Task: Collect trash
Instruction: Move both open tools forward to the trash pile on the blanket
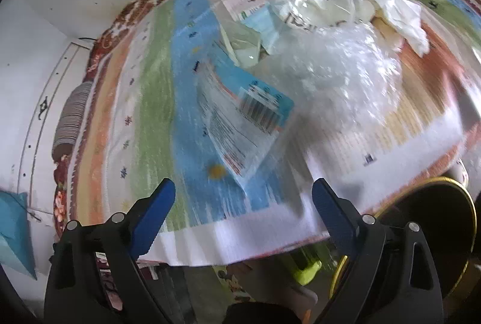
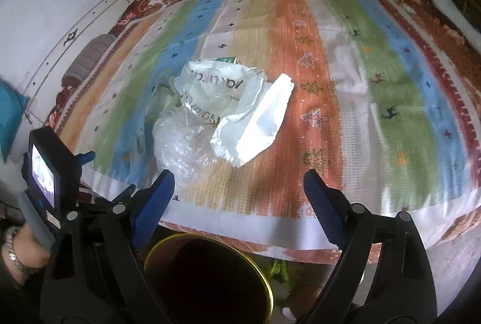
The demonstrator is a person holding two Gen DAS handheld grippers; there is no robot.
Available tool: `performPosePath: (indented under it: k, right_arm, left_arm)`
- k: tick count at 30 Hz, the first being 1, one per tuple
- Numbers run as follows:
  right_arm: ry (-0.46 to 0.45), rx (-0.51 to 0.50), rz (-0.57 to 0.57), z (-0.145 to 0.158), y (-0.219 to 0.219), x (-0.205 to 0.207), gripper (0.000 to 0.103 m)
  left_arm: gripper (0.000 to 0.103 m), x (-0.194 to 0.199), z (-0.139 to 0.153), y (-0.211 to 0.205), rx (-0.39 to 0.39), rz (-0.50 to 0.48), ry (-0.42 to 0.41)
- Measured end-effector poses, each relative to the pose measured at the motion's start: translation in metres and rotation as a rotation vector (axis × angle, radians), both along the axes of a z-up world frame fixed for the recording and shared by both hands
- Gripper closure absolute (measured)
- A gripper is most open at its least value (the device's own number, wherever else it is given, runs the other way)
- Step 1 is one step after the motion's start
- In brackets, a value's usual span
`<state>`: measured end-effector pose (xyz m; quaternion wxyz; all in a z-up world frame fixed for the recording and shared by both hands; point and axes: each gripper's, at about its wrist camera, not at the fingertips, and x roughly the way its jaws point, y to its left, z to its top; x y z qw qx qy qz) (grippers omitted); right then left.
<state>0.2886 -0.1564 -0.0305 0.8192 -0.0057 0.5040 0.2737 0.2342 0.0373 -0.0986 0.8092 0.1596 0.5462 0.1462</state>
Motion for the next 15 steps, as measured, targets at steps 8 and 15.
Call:
performPosePath:
  k: [8,15]
  right_arm:
    - [0.06,0.022,-0.032,-0.02,0.004,0.028,0.024]
    - [0.104,0.02,-0.05,-0.039,0.015,0.051,0.032]
  left_arm:
    - [0.023,0.011,-0.012,-0.006,0.021,-0.004,-0.002]
    - [0.027,0.018,-0.023,-0.008,0.06,-0.006,0.007]
